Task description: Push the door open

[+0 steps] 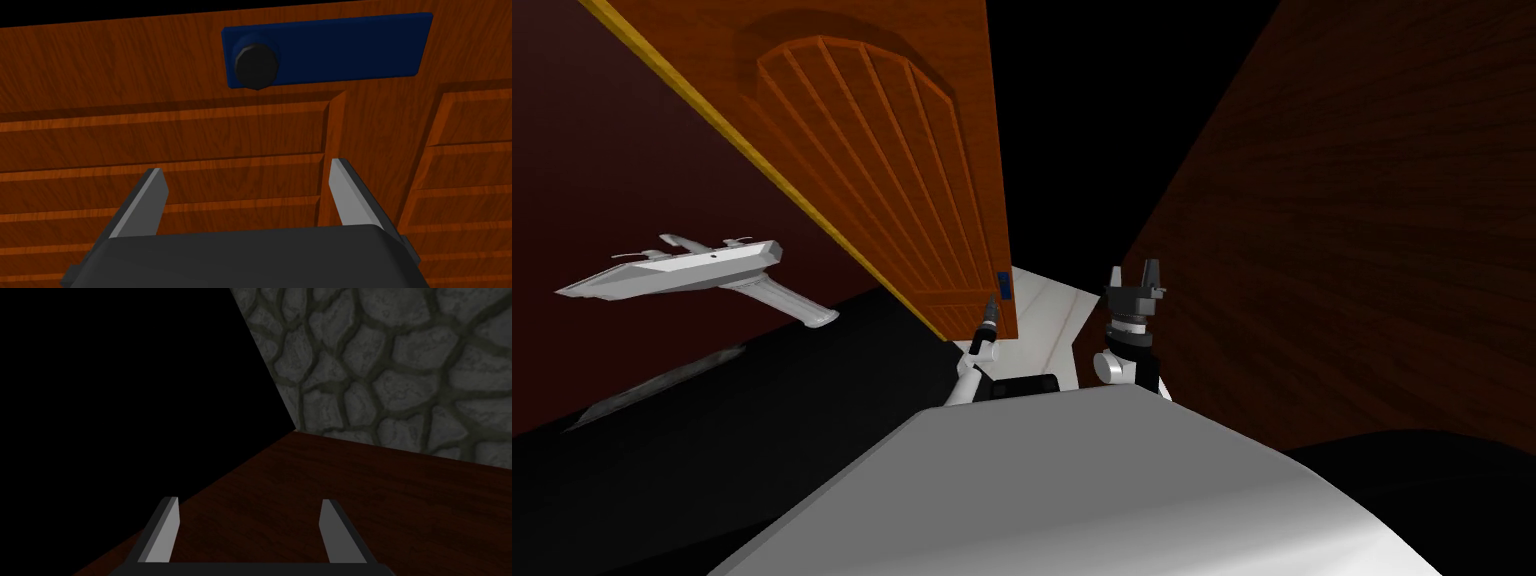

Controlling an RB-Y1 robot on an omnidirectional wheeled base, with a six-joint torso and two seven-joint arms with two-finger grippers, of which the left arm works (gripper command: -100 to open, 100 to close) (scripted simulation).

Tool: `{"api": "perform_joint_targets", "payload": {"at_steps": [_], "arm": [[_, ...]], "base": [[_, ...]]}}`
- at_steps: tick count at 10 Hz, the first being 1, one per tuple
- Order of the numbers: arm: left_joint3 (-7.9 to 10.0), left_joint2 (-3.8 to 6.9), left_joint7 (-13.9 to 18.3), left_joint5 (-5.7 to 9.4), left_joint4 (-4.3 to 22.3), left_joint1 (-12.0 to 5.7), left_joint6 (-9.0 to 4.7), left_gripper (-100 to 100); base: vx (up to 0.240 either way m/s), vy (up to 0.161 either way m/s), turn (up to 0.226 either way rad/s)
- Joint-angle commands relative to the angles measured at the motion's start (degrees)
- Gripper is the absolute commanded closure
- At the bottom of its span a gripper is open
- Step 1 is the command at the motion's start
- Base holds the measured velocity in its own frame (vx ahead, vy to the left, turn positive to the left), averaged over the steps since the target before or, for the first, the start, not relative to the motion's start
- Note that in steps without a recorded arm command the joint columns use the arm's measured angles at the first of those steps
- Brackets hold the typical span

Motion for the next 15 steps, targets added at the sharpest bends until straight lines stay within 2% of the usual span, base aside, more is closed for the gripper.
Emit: {"api": "perform_joint_targets", "payload": {"at_steps": [1, 3, 5, 6, 9, 10, 11, 15], "arm": [[0.26, 1.85, -0.13, -0.07, 0.27, -0.2, -0.19, -100], [0.53, 2.8, -0.27, -0.14, 0.56, -0.4, -0.39, -100], [0.91, 2.85, -0.46, -0.24, 0.97, -0.7, -0.68, -100], [1.14, 2.22, -0.58, -0.3, 1.21, -0.87, -0.85, -100], [1.6, -1.03, -0.81, -0.42, 1.7, -1.23, -1.2, -100], [1.53, -0.3, -0.72, -0.38, 2.07, -1.4, -1.36, -100], [1.53, -0.3, -0.72, -0.38, 2.07, -1.4, -1.36, 100], [1.53, -0.3, -0.72, -0.38, 2.07, -1.4, -1.36, 100]], "base": [[0.121, 0.013, -0.03], [0.223, 0.005, -0.021], [0.244, -0.047, -0.025], [0.293, -0.028, -0.02], [0.211, -0.033, -0.021], [0.072, -0.019, 0.0], [-0.007, 0.003, 0.007], [-0.019, 0.004, -0.004]]}}
